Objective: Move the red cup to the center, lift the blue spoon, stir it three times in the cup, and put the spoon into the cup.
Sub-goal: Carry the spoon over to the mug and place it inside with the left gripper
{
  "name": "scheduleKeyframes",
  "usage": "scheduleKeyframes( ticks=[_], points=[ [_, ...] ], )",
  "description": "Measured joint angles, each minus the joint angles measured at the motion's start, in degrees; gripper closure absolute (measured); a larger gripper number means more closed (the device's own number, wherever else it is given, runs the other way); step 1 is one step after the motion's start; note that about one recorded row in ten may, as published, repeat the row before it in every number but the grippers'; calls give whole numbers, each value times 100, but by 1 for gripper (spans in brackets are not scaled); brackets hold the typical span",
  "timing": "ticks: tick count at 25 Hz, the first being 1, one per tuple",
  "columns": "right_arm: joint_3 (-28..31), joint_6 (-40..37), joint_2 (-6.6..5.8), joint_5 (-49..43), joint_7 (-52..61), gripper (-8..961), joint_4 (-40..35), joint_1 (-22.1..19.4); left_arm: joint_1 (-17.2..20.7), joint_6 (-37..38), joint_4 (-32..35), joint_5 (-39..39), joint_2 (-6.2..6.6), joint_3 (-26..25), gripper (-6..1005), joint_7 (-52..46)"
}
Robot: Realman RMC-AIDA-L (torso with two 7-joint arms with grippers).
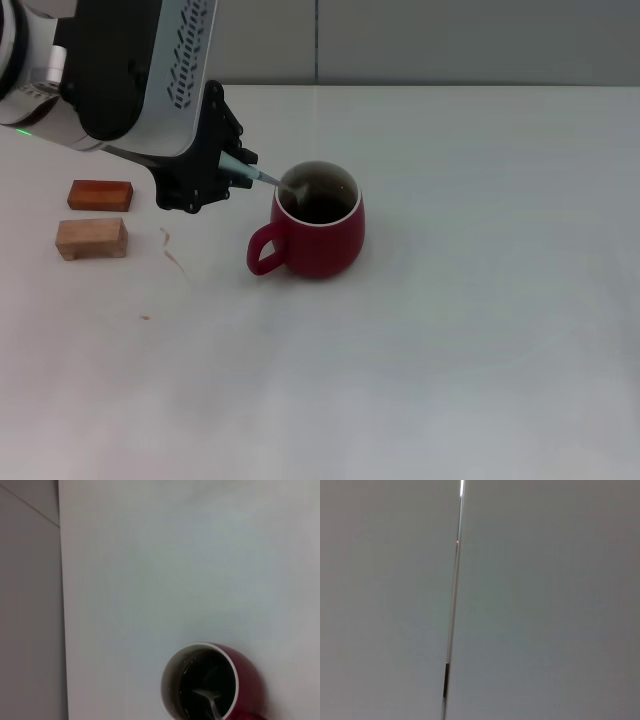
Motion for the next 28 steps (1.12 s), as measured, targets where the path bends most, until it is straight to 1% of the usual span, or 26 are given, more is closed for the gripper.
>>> scheduleKeyframes(
  ticks=[9, 14, 19, 28],
  points=[
    [-147, -8, 7, 1, 0, 254, 18, -52, -133, -102, -47, 401, -24, 387, 834, -30],
    [-192, -8, 9, 1, 0, 254, 17, -75, -209, -154, -94, 373, -43, 469, 834, -49],
    [-191, -8, 17, 1, 0, 254, 25, -94, -253, -348, -279, 369, -47, 704, 834, -88],
    [-191, -8, 18, 1, 0, 254, 36, -115, -388, -634, -662, 348, -51, 870, 834, -106]
  ],
)
